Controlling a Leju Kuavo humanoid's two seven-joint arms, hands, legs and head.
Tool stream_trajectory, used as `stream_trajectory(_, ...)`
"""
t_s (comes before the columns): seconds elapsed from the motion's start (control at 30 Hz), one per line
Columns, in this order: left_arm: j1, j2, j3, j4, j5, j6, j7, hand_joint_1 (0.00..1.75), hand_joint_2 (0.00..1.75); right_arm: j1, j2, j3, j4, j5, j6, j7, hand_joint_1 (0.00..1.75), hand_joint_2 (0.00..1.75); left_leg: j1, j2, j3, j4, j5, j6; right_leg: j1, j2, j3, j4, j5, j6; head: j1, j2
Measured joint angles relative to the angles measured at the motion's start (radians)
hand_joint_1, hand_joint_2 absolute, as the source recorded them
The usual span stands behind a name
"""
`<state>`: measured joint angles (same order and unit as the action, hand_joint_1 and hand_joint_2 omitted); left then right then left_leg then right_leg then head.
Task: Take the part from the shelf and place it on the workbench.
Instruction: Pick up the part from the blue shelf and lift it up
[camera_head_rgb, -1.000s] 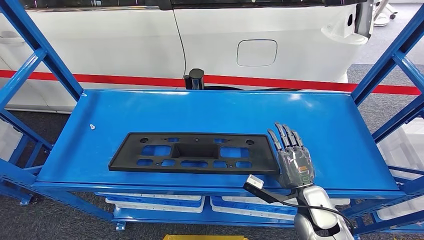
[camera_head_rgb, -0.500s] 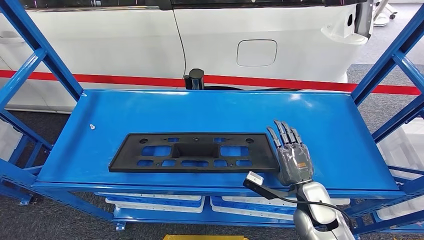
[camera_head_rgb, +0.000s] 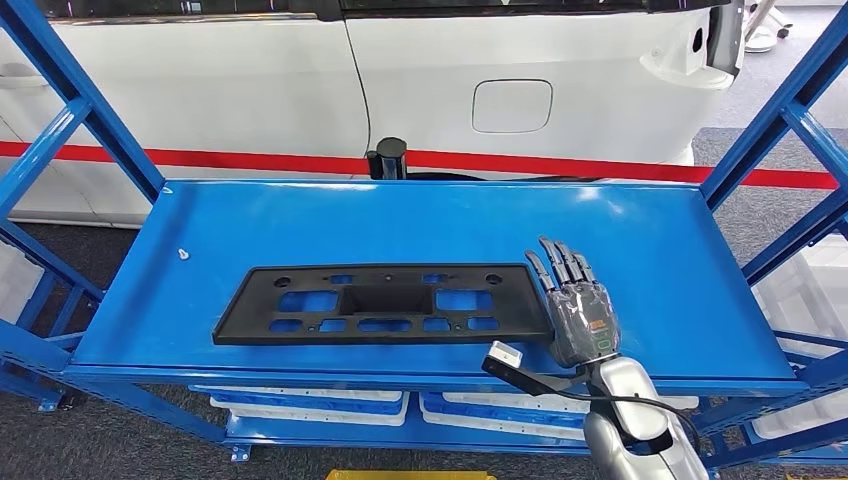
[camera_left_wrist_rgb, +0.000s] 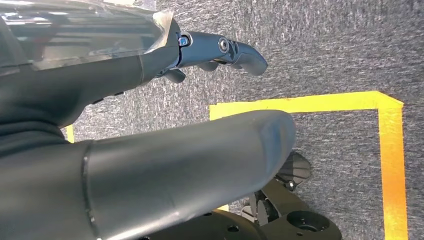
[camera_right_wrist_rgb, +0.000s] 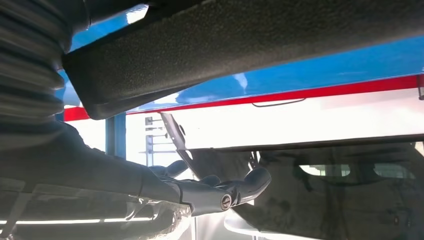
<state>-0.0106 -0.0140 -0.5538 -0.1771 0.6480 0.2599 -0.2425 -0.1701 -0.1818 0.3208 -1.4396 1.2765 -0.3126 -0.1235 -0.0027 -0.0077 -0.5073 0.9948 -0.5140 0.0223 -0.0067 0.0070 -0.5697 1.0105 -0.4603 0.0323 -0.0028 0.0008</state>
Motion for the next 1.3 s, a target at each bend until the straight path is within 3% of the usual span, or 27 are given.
stream_trajectory(0.47,0.0,-0.002,0.001,0.0,0.003,0.008,-0.011,0.0,0.0,-0.042,0.0,0.039,0.027,-0.023,0.032,-0.026,0.0,1.75,0.0,0.0,0.0,0.0,0.0,0.0,0.0,0.0,0.0,0.0,0.0,0.0,0.0,0.0)
stream_trajectory(0.5,0.0,-0.002,0.001,0.0,0.003,0.008,-0.011,0.0,0.0,-0.043,0.0,0.04,0.028,-0.023,0.032,-0.026,0.11,1.75,0.0,0.0,0.0,0.0,0.0,0.0,0.0,0.0,0.0,0.0,0.0,0.0,0.0,0.0)
stream_trajectory(0.6,-0.001,-0.002,0.001,0.0,0.003,0.008,-0.011,0.0,0.0,-0.044,0.0,0.043,0.031,-0.023,0.033,-0.028,1.09,1.75,0.0,0.0,0.0,0.0,0.0,0.0,0.0,0.0,0.0,0.0,0.0,0.0,0.0,0.0)
stream_trajectory(0.63,-0.001,-0.002,0.001,0.0,0.003,0.008,-0.011,0.0,0.0,-0.044,0.0,0.044,0.032,-0.023,0.033,-0.028,1.31,1.75,0.0,0.0,0.0,0.0,0.0,0.0,0.0,0.0,0.0,0.0,0.0,0.0,0.0,0.0)
stream_trajectory(1.3,-0.002,-0.003,0.001,0.0,0.004,0.011,-0.013,0.0,0.0,-0.05,0.002,0.052,0.054,-0.035,0.034,-0.029,1.45,1.75,0.0,0.0,0.0,0.0,0.0,0.0,0.0,0.0,-0.001,0.0,0.0,0.0,0.0,0.0)
